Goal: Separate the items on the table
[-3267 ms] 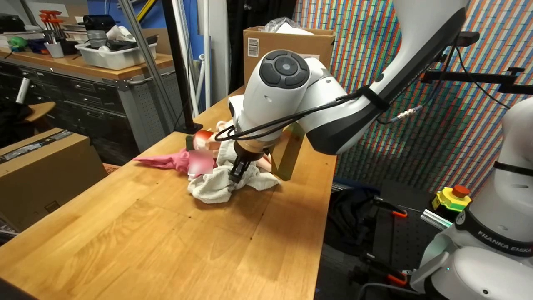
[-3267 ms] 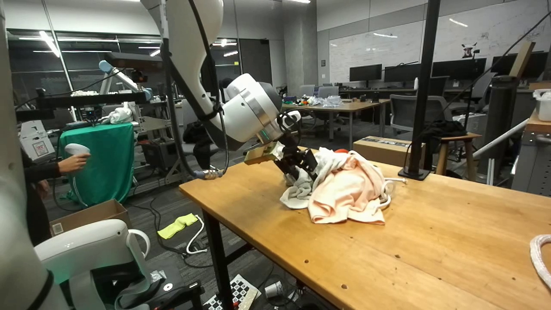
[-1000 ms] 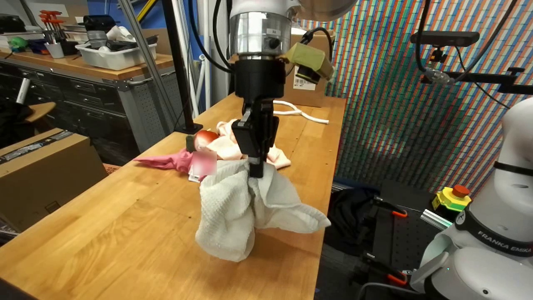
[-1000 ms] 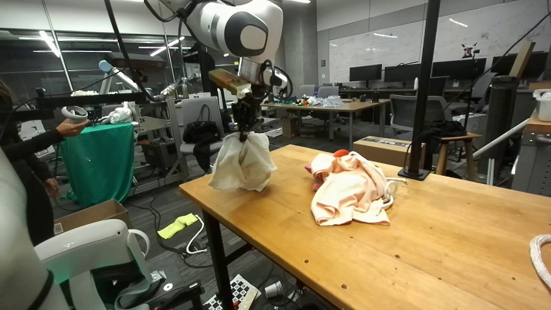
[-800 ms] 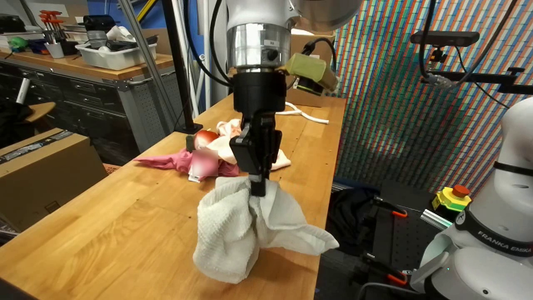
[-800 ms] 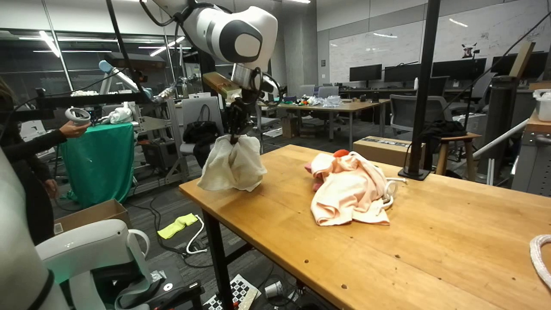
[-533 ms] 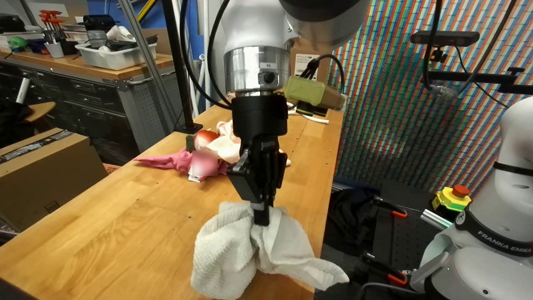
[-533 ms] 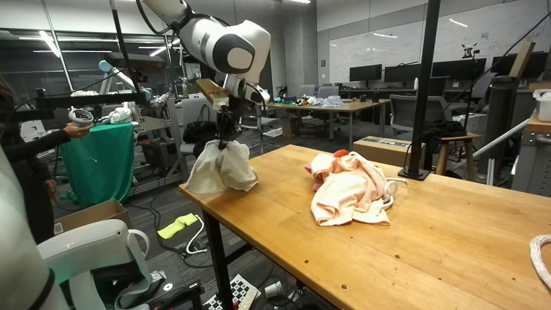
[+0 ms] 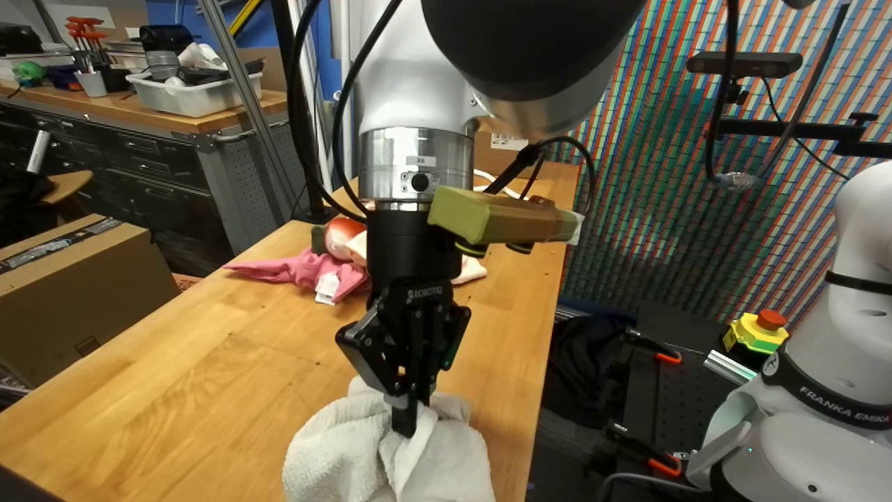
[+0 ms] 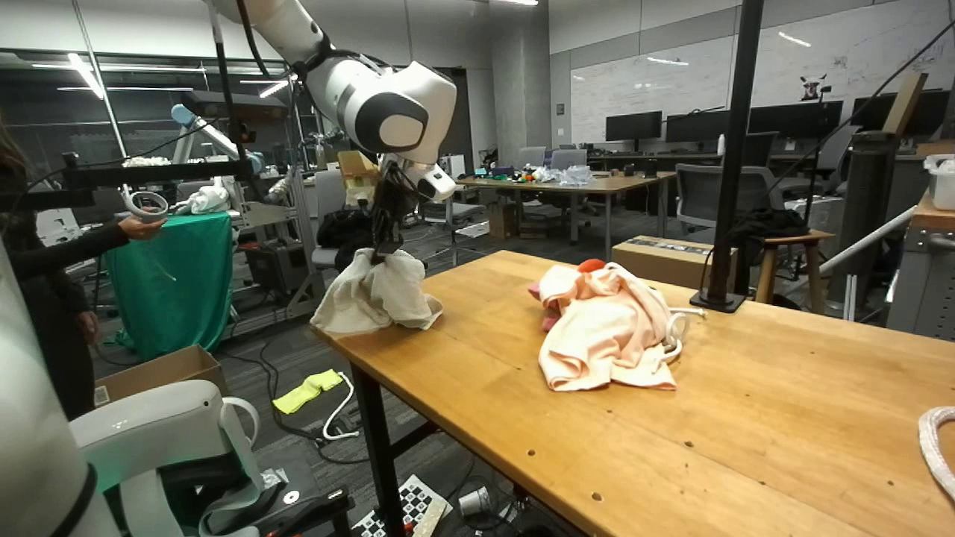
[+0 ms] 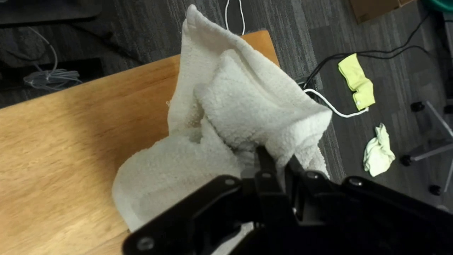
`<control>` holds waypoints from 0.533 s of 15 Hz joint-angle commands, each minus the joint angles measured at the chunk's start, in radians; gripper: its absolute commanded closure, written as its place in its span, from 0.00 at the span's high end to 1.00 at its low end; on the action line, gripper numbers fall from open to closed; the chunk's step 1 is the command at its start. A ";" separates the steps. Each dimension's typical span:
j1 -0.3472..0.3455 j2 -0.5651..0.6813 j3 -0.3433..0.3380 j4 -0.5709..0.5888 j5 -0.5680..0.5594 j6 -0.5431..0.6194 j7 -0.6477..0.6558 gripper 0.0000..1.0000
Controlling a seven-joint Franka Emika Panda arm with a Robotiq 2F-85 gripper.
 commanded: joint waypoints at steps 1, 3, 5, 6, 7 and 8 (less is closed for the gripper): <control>0.012 0.014 0.007 0.005 0.055 0.050 0.067 0.05; 0.015 0.019 0.008 0.004 0.068 0.061 0.087 0.05; 0.017 0.024 0.008 0.003 0.063 0.070 0.104 0.05; 0.019 0.027 0.008 0.004 0.053 0.069 0.113 0.07; 0.020 0.029 0.007 0.005 0.040 0.068 0.122 0.34; 0.021 0.032 0.007 0.006 0.039 0.071 0.129 0.38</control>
